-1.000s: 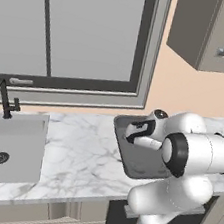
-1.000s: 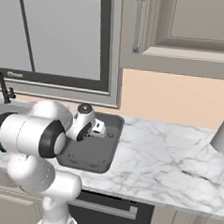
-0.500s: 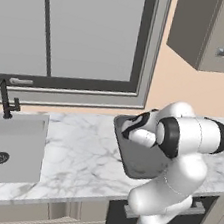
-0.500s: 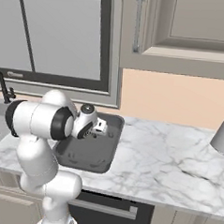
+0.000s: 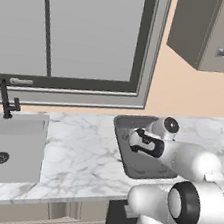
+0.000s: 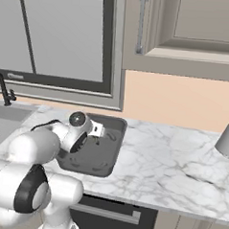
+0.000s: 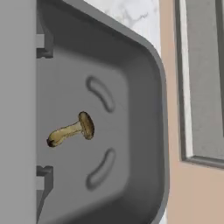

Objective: Place one mushroom and one chicken drumstick in each tupperware on the nearby counter, to pack two identical lunches.

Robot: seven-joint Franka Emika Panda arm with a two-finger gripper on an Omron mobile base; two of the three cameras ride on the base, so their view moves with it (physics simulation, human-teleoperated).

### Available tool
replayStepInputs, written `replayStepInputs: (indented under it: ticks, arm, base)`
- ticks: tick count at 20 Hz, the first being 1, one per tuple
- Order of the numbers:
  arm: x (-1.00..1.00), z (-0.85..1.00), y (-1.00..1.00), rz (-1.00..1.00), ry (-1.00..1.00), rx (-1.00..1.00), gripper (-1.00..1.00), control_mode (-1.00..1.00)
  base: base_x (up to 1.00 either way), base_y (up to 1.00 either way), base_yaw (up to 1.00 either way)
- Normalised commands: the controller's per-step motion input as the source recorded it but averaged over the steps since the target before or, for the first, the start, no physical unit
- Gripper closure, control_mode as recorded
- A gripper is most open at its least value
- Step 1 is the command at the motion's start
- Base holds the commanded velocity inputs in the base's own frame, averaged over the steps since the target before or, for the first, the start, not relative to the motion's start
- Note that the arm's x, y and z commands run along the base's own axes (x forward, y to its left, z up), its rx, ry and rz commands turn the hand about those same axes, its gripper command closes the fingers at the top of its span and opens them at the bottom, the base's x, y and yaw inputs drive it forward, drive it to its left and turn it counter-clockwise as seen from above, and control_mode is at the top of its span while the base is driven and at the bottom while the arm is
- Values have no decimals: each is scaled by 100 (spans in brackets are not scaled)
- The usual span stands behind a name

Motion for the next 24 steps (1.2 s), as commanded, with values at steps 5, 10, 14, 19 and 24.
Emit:
replayStepInputs:
  ticks: [5,10,14,19,24]
  arm:
    - [-56,100,0,-1,1,-2,-100,-100]
    - [-85,74,0,0,2,-1,-100,-100]
    - [-100,53,0,0,-3,0,-100,-100]
    - [-81,66,0,0,0,0,-100,-100]
    - [0,0,0,0,0,0,-100,100]
  base:
    - [0,0,0]
    - [0,0,0]
    - [0,0,0]
    - [0,0,0]
    - [-98,-12,0]
